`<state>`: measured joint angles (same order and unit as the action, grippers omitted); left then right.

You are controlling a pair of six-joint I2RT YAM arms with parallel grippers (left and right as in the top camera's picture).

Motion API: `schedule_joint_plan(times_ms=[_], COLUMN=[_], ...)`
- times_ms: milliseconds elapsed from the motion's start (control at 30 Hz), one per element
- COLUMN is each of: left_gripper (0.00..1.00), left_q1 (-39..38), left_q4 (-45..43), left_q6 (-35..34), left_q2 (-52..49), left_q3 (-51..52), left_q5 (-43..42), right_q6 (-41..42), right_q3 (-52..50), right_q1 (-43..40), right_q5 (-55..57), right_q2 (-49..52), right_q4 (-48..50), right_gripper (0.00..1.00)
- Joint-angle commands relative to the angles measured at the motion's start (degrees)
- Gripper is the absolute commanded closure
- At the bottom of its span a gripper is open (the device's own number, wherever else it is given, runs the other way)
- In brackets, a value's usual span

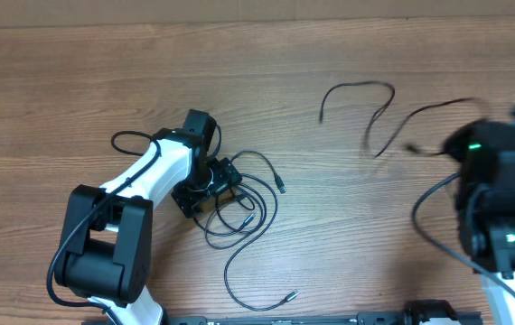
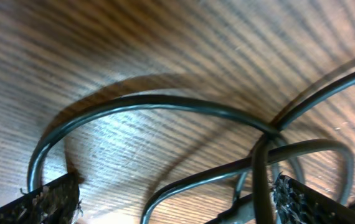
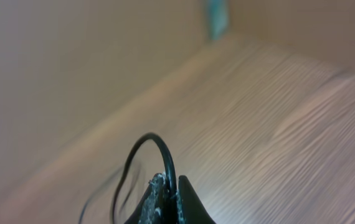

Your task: Untangle cables

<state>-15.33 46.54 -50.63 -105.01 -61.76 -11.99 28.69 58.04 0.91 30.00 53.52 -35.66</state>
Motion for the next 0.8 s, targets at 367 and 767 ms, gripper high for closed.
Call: schedule_joint_plan(times_ms=[367,767], left_gripper=[0.0,0.01], left_q1=[-0.07,-0.07], left_q4=[-2.27,-2.27], left_q6=[0.48,0.48], left_q2=[-1.18,-1.18], left_q3=[0.52,0.52], left_q5=[0.57,0.57], right_q6=[-30.1,-53.22], right_q3=[7.91,17.73], right_q1=[-36.92,-35.52], right_q5=[14.75,9.68], right_q2=[7.96,19.06], right_q4=[38.23,64.43], right_gripper=[0.96,0.96])
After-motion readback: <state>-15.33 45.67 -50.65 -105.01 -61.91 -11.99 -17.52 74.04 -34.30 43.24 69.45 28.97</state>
